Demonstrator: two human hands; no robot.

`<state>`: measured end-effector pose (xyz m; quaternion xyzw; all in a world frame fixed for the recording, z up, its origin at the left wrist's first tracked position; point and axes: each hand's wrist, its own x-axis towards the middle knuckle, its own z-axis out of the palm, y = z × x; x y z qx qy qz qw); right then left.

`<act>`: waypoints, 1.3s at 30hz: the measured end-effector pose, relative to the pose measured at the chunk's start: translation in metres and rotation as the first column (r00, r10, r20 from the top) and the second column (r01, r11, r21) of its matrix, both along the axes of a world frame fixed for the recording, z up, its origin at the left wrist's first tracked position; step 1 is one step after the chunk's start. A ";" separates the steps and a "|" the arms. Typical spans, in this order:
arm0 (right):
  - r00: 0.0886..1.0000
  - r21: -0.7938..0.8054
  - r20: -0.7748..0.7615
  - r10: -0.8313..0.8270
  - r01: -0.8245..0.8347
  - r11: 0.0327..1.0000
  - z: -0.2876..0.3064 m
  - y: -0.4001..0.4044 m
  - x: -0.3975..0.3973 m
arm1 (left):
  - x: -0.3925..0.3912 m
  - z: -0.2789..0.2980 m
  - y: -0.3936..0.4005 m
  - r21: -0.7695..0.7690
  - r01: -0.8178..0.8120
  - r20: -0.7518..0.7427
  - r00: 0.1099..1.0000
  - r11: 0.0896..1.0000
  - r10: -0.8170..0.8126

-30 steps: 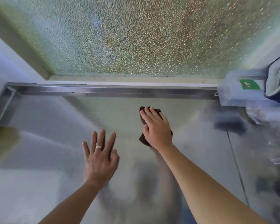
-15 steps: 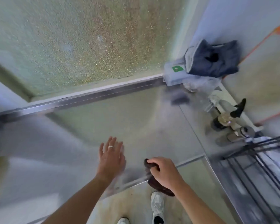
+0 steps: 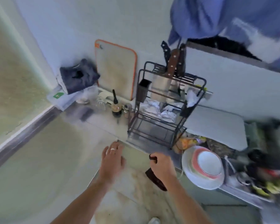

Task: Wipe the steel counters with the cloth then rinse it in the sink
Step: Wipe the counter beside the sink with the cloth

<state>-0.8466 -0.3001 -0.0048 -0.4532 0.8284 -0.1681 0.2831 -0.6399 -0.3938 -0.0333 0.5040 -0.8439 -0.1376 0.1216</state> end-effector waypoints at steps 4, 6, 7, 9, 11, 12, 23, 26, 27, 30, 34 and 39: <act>0.986 -0.032 -0.027 -0.163 0.163 0.986 0.009 0.049 -0.052 | -0.091 0.009 0.021 -0.051 0.285 -0.002 0.958 0.957 -0.286; 0.965 -0.070 -0.010 -0.261 0.260 0.963 0.010 0.074 -0.078 | -0.132 0.007 0.035 -0.061 0.424 0.020 0.905 0.903 -0.424; 0.953 -0.079 -0.002 -0.304 0.303 0.950 0.010 0.087 -0.090 | -0.152 0.007 0.043 -0.061 0.487 0.017 0.873 0.871 -0.487; 0.923 -0.078 0.004 -0.384 0.383 0.921 0.010 0.114 -0.111 | -0.187 0.007 0.061 -0.059 0.594 0.002 0.804 0.802 -0.595; 0.882 -0.071 -0.013 -0.472 0.470 0.880 0.011 0.140 -0.126 | -0.216 0.012 0.080 -0.049 0.665 0.002 0.746 0.745 -0.666; 0.857 -0.067 -0.025 -0.515 0.513 0.856 0.011 0.153 -0.131 | -0.229 0.014 0.089 -0.047 0.697 0.009 0.716 0.715 -0.698; 0.564 -0.081 -0.113 -0.818 0.815 0.573 0.013 0.304 -0.139 | -0.307 0.003 0.171 -0.080 0.914 -0.091 0.392 0.399 -0.916; 0.472 -0.077 -0.125 -0.873 0.872 0.483 0.015 0.338 -0.134 | -0.318 0.001 0.199 -0.076 0.946 -0.082 0.310 0.316 -0.947; 0.441 -0.082 -0.135 -0.887 0.887 0.454 0.013 0.347 -0.133 | -0.322 -0.001 0.208 -0.061 0.954 -0.084 0.288 0.293 -0.954; 0.372 -0.071 -0.137 -0.918 0.921 0.383 0.004 0.374 -0.129 | -0.333 -0.008 0.234 -0.035 0.970 -0.090 0.238 0.242 -0.967; 0.317 -0.085 -0.139 -0.938 0.940 0.330 -0.018 0.403 -0.129 | -0.348 -0.015 0.269 -0.043 0.984 -0.079 0.171 0.175 -0.982; 0.277 -0.139 -0.160 -0.947 0.944 0.299 -0.062 0.441 -0.144 | -0.367 -0.040 0.316 0.017 0.994 0.001 0.106 0.106 -0.994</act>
